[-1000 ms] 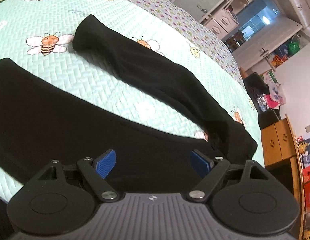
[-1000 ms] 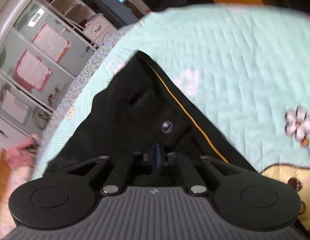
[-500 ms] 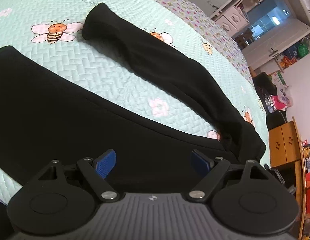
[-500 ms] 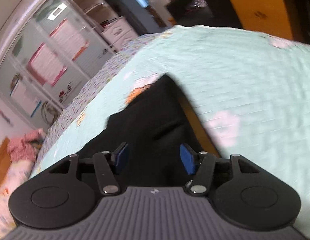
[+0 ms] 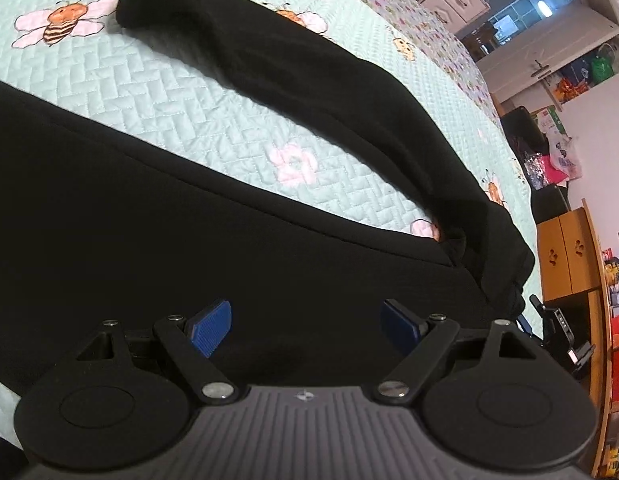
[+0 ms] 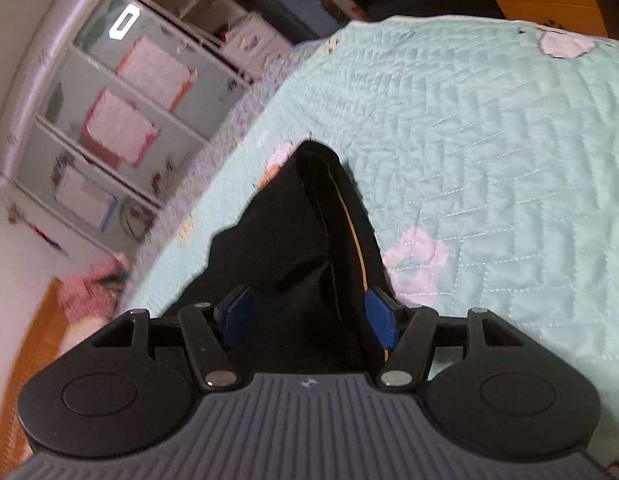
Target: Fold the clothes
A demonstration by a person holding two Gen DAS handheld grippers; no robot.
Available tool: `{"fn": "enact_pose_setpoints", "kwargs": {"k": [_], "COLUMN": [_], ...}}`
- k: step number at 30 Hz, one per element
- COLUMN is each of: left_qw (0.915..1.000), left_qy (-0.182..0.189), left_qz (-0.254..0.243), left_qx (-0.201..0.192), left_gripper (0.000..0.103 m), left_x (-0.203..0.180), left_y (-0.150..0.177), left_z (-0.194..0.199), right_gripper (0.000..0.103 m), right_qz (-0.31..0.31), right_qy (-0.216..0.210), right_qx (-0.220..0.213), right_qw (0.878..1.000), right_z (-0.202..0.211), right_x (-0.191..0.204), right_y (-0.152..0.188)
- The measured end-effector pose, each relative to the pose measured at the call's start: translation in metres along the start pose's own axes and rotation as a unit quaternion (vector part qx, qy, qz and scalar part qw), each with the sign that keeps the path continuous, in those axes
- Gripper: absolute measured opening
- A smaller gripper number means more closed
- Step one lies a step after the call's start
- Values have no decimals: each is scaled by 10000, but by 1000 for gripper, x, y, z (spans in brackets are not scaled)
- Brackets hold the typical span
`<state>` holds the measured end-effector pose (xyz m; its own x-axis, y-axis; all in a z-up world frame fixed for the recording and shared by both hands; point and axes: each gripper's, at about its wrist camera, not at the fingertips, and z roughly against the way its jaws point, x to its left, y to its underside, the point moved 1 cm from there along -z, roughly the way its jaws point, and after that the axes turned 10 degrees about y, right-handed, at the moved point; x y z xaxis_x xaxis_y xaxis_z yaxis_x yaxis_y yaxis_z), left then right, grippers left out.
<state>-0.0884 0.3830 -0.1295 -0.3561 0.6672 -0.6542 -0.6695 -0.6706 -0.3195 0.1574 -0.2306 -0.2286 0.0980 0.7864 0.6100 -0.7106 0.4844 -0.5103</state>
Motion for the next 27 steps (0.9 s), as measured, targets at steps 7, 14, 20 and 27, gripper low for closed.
{"fn": "enact_pose_setpoints", "kwargs": {"k": [7,14,20,27], "left_qw": [9998,9996,9994,9993], "left_qy": [-143,-221,-267,-236], "left_qz": [107,182,202,256], "left_qx": [34,85,57,104], "left_gripper": [85,85,85,85], "left_x": [13,21,27,33], "left_y": [0,1,2,2], "left_z": [0,-5,-2,-5], "right_gripper": [35,13,5,38], "right_qz": [735,972,941,273], "right_qy": [140,565,824,-32], "right_qx": [214,52,-29,224], "right_qw": [9970,9937,9921,9994], "right_z": [-16,-9,-4,44], "right_x": [27,27,19,0], "right_y": [-7,-6,-5,16]}}
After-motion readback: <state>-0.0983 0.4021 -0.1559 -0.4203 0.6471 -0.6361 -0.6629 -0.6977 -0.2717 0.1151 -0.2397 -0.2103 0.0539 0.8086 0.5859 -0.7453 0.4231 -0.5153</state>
